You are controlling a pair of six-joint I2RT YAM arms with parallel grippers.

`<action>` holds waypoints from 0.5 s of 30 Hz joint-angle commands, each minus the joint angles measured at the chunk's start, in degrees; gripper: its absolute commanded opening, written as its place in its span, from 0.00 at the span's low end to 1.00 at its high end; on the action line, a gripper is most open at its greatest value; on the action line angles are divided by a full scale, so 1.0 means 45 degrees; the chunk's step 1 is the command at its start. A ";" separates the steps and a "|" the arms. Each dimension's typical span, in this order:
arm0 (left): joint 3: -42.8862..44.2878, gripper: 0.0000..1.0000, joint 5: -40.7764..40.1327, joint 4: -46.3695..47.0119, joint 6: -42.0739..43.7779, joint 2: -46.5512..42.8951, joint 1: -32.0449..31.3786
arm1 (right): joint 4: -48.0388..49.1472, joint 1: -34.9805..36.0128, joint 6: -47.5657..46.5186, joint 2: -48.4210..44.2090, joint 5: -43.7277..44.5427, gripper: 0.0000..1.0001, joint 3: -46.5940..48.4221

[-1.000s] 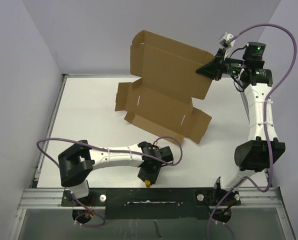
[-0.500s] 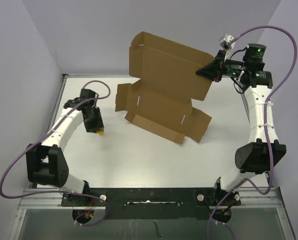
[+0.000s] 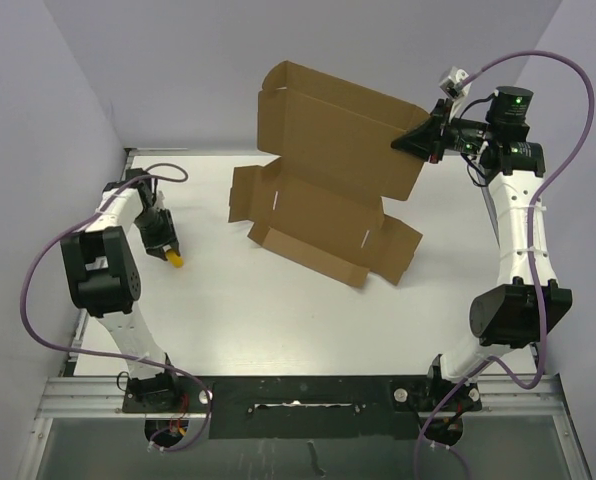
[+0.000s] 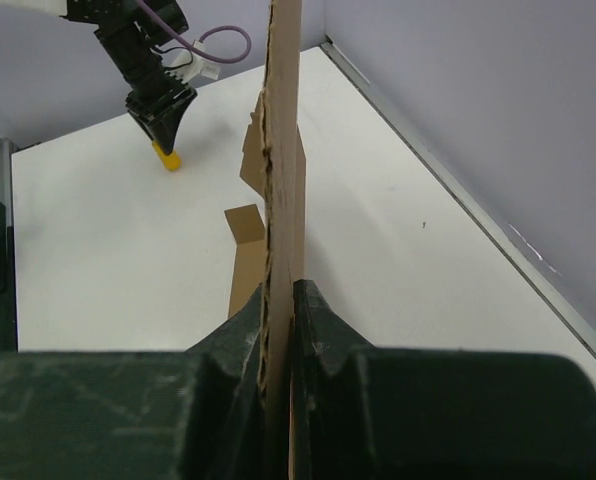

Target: Fold the paper box

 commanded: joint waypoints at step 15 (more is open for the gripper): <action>0.1766 0.62 0.1066 -0.1190 0.0708 -0.0483 0.0017 | 0.0684 0.0202 0.0307 -0.0722 -0.0553 0.00 0.0041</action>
